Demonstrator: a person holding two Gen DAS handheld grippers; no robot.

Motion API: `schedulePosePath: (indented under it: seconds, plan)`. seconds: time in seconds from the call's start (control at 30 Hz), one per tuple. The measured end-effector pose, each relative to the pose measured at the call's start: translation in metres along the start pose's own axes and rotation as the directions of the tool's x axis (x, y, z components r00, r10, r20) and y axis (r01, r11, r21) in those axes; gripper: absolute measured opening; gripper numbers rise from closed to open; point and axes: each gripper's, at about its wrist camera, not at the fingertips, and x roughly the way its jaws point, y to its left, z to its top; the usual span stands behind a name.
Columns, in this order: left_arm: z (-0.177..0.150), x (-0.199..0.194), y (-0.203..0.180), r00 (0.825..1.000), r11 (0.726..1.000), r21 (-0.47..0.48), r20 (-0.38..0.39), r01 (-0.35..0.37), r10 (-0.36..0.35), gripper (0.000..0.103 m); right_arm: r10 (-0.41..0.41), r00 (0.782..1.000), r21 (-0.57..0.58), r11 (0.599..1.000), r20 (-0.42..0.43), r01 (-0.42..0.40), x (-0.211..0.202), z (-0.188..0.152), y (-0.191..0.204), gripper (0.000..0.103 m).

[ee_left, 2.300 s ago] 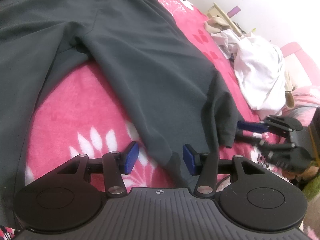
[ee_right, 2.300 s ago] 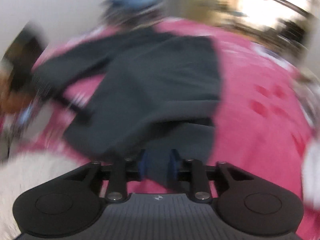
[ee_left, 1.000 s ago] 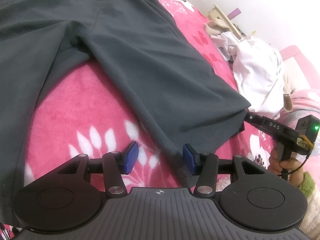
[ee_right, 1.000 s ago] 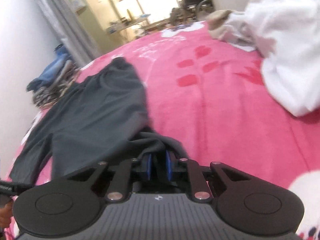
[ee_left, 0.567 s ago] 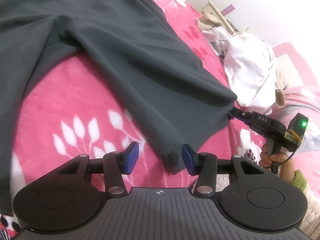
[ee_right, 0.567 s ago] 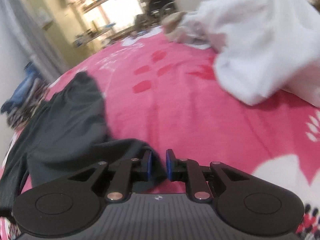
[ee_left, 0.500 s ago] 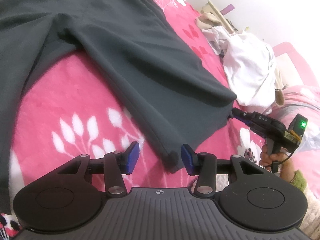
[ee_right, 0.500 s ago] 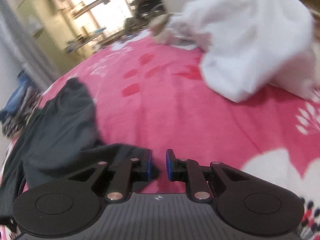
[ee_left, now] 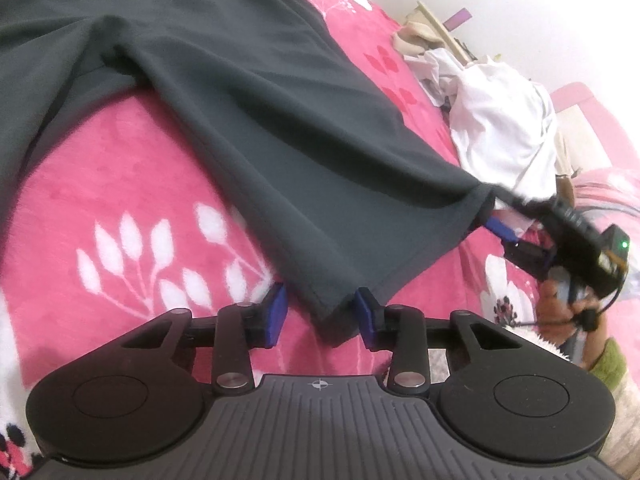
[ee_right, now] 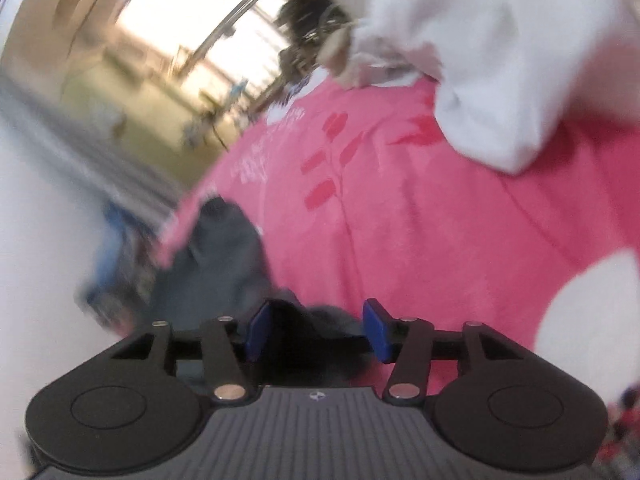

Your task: Fold clothes

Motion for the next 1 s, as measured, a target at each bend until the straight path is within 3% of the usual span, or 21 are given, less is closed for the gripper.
schedulePosePath:
  seconds: [0.03, 0.13, 0.2, 0.27, 0.33, 0.4, 0.47, 0.57, 0.63, 0.73, 0.8, 0.87, 0.97, 1.0]
  plan:
    - [-0.001, 0.001, 0.0, 1.0, 1.0, -0.006, 0.001, -0.002, 0.002, 0.034, 0.011, 1.0, 0.03, 1.0, -0.011, -0.011, 0.002, 0.002, -0.002, 0.065]
    - [-0.001, 0.004, -0.001, 1.0, 0.999, -0.033, 0.008, -0.011, 0.011, 0.026, -0.009, 0.997, 0.032, 0.999, -0.077, 0.012, 0.013, 0.004, 0.0, 0.065]
    - [-0.002, 0.007, 0.002, 0.999, 0.997, -0.07, 0.007, -0.032, 0.033, 0.008, -0.065, 0.99, 0.023, 0.997, -0.129, 0.069, 0.026, 0.004, 0.002, 0.065]
    - [-0.002, 0.008, 0.006, 0.999, 0.991, -0.128, 0.006, -0.035, 0.036, 0.002, -0.121, 0.974, -0.006, 0.993, -0.191, 0.122, 0.042, 0.0, 0.007, 0.054]
    - [0.0, 0.005, 0.009, 1.0, 0.984, -0.178, 0.008, -0.025, 0.027, 0.0, -0.182, 0.954, -0.06, 0.983, -0.238, 0.173, 0.05, -0.002, 0.019, 0.027]
    - [0.004, -0.004, 0.008, 1.0, 0.982, -0.189, 0.02, -0.006, 0.01, 0.0, -0.235, 0.934, -0.112, 0.971, -0.27, 0.211, 0.053, -0.002, 0.035, 0.008]
    - [0.013, -0.025, 0.01, 0.998, 0.973, -0.222, 0.043, 0.06, -0.051, 0.0, -0.222, 0.935, -0.101, 0.974, -0.277, 0.201, 0.044, 0.005, 0.052, 0.006]
    - [0.029, -0.085, 0.013, 0.977, 0.955, -0.225, 0.136, 0.193, -0.165, 0.0, -0.096, 0.964, -0.028, 0.995, -0.25, 0.092, 0.008, 0.019, 0.087, 0.006]
    - [0.034, -0.12, 0.012, 0.965, 0.95, -0.203, 0.162, 0.238, -0.207, 0.0, -0.033, 0.963, -0.002, 0.999, -0.267, 0.034, -0.009, 0.019, 0.105, 0.006]
    - [0.021, -0.127, 0.007, 0.983, 0.973, -0.161, 0.097, 0.167, -0.153, 0.0, -0.079, 0.934, -0.004, 0.997, -0.348, 0.082, -0.002, 0.001, 0.104, 0.007]
    - [0.004, -0.103, 0.01, 0.997, 0.985, -0.153, 0.001, 0.077, -0.078, 0.0, -0.147, 0.89, 0.028, 0.984, -0.431, 0.176, 0.019, -0.02, 0.08, 0.007]
    - [-0.013, -0.076, 0.017, 0.998, 0.992, -0.125, -0.067, -0.005, -0.004, 0.0, -0.203, 0.848, 0.054, 0.963, -0.489, 0.262, 0.039, -0.039, 0.054, 0.007]
    - [-0.026, -0.05, 0.029, 0.996, 0.992, -0.122, -0.089, -0.04, 0.029, 0.001, -0.264, 0.846, -0.02, 0.957, -0.462, 0.288, 0.047, -0.048, 0.048, 0.015]
    - [-0.028, -0.049, 0.029, 0.996, 0.992, -0.118, -0.081, -0.039, 0.029, 0.002, -0.289, 0.846, -0.052, 0.953, -0.447, 0.298, 0.046, -0.046, 0.05, 0.022]
